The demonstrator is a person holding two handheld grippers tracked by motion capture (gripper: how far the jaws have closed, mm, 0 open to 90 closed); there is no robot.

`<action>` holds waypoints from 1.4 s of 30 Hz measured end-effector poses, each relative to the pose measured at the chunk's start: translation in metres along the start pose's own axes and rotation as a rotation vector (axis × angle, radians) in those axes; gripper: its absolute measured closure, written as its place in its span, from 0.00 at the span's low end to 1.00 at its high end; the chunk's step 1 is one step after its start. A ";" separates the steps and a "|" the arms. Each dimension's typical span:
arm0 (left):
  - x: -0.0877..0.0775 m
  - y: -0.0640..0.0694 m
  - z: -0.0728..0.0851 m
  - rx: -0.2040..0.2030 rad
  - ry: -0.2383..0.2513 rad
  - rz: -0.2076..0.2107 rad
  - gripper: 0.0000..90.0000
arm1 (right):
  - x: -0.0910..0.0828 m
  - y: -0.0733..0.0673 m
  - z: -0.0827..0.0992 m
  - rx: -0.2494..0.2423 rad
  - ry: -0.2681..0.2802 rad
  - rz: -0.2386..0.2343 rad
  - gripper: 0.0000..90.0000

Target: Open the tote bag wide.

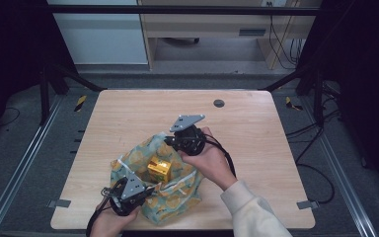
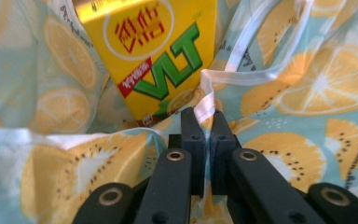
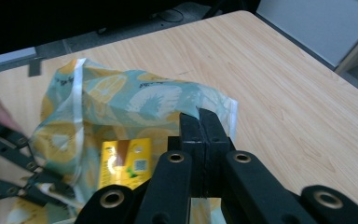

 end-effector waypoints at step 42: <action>0.015 0.004 0.019 0.030 -0.124 0.005 0.99 | 0.054 0.106 0.090 0.220 -0.181 0.171 1.00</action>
Point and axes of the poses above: each handheld gripper's, and its own axes: x roughly forward along the jaws, z roughly out of its underside, y roughly to its right, the point moved 5 cm from there along x, roughly forward along the jaws, and after that the axes turned 3 degrees about x, right-handed, at the moved point
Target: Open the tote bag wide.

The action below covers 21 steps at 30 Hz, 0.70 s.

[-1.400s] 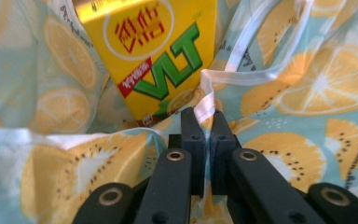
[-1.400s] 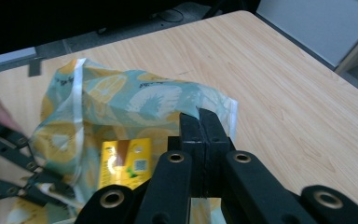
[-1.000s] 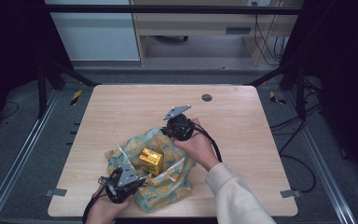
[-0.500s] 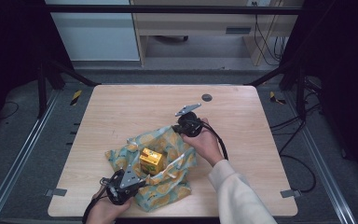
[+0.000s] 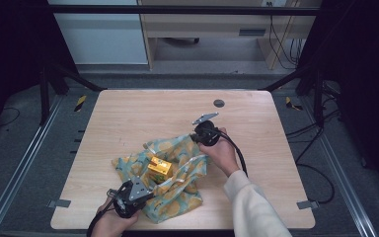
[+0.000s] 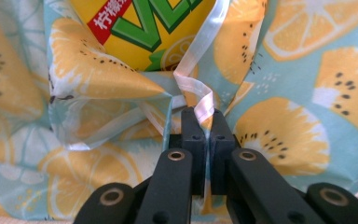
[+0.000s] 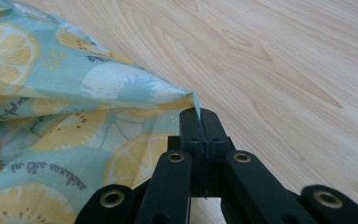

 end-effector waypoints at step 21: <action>-0.031 -0.008 -0.013 -0.094 0.189 -0.062 0.38 | -0.044 -0.008 -0.008 -0.041 0.058 0.073 0.34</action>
Point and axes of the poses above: each handheld gripper's, and its own axes: x roughly forward along the jaws, z roughly out of its underside, y roughly to its right, the point moved 5 cm from there along x, roughly forward along the jaws, and after that the axes turned 3 degrees about x, right-handed, at the moved point
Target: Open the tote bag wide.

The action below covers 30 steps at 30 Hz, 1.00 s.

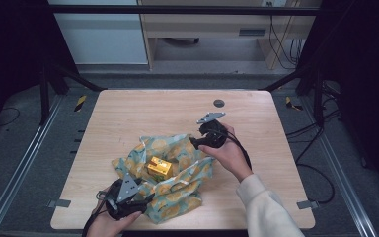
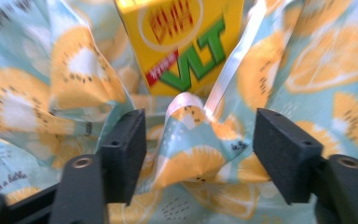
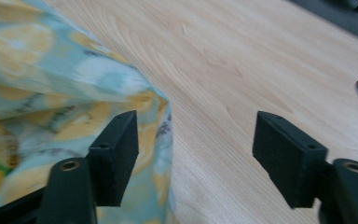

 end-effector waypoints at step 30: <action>0.006 -0.094 -0.059 -0.115 0.004 -0.161 0.19 | -0.053 -0.076 0.043 -0.143 0.021 -0.179 0.24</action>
Point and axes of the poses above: each handheld gripper's, and its own axes: x roughly forward along the jaws, z roughly out of its underside, y roughly to its right, the point moved 5 cm from there along x, roughly forward along the jaws, and after that the axes turned 3 degrees about x, right-handed, at the moved point
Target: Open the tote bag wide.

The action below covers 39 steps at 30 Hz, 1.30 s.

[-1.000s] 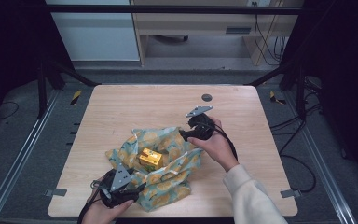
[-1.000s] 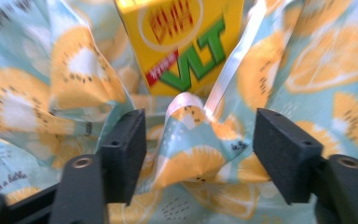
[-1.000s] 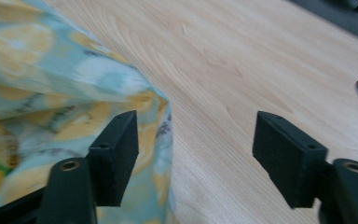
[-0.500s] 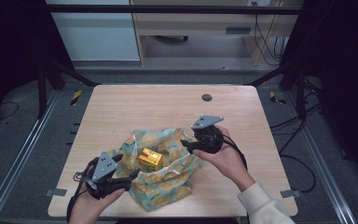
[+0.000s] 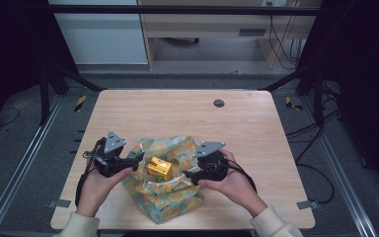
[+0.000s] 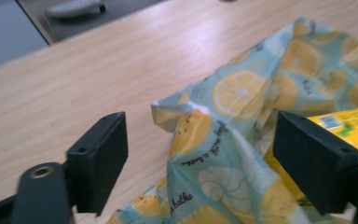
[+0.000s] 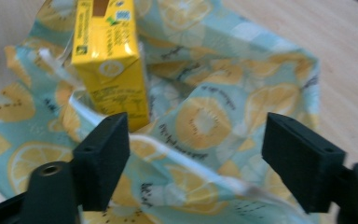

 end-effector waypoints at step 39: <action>0.037 0.012 0.072 0.102 -0.263 0.089 0.98 | 0.010 -0.016 0.081 -0.007 -0.163 -0.116 1.00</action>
Point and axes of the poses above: each handheld gripper's, and its own axes: x roughly forward along the jaws, z roughly out of its underside, y roughly to its right, the point moved 5 cm from there along x, roughly forward along the jaws, and after that the axes turned 3 degrees about x, right-handed, at the moved point
